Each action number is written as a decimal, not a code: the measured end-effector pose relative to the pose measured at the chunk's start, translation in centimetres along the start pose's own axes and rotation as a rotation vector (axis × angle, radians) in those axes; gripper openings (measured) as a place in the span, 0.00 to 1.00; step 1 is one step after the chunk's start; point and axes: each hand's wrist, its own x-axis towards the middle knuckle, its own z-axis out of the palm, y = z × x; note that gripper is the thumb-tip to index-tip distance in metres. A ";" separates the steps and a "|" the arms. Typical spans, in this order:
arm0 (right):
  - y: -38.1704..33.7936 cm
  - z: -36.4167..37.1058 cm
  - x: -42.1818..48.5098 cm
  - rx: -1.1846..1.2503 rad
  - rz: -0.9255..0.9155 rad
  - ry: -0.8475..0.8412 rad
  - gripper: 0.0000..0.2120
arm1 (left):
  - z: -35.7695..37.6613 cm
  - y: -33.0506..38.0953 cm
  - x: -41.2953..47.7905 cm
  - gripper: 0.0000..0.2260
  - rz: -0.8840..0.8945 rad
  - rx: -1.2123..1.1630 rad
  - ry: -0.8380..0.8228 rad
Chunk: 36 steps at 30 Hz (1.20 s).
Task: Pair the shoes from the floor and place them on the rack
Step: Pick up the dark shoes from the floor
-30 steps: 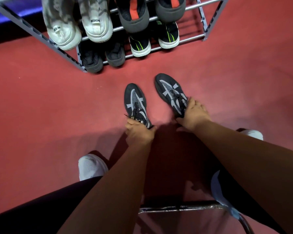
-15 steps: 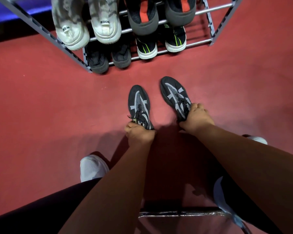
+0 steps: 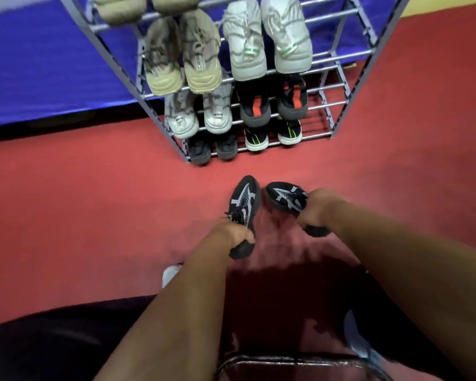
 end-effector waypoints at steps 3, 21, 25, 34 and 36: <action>0.2 -3.5 -4.0 -0.079 -0.065 0.052 0.12 | -2.0 1.8 -4.7 0.29 0.084 0.043 0.035; 0.3 -24.4 -21.0 0.072 -0.303 0.605 0.26 | -14.0 15.1 -28.3 0.27 0.564 0.136 0.466; -1.0 -28.4 -20.3 0.127 -0.320 0.710 0.23 | -16.1 19.2 -29.2 0.25 0.628 0.081 0.518; -5.6 -35.6 -14.8 0.208 -0.323 0.779 0.20 | -20.0 28.8 -25.4 0.20 0.685 0.021 0.653; -6.7 -36.7 -13.1 0.223 -0.316 0.775 0.20 | -20.7 30.5 -24.0 0.20 0.681 0.026 0.680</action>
